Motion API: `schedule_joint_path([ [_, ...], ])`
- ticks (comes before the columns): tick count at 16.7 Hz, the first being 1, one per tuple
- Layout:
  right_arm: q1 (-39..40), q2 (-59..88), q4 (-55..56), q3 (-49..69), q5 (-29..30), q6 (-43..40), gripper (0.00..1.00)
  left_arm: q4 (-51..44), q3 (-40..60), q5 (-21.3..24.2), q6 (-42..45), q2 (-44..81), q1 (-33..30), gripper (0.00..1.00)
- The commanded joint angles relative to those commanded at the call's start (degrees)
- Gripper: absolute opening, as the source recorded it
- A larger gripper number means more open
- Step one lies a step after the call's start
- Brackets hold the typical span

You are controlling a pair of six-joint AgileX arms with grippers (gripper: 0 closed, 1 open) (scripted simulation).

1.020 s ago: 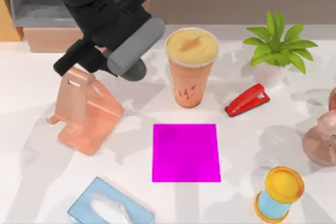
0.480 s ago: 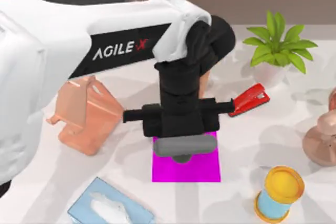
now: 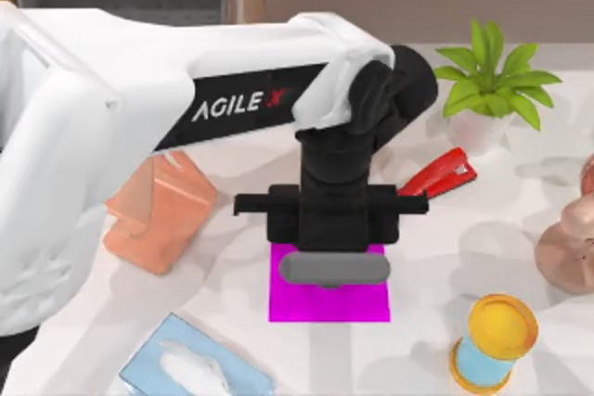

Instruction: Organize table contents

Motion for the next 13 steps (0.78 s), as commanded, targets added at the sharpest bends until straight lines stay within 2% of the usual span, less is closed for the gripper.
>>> schedule_joint_path([
  [10,0.0,0.0,0.0,0.0,0.0,0.0,1.0,1.9,-1.2,0.0,0.0,0.7,0.0,0.0],
  [13,0.0,0.0,0.0,0.0,0.0,0.0,1.0,1.9,-1.2,0.0,0.0,0.7,0.0,0.23],
])
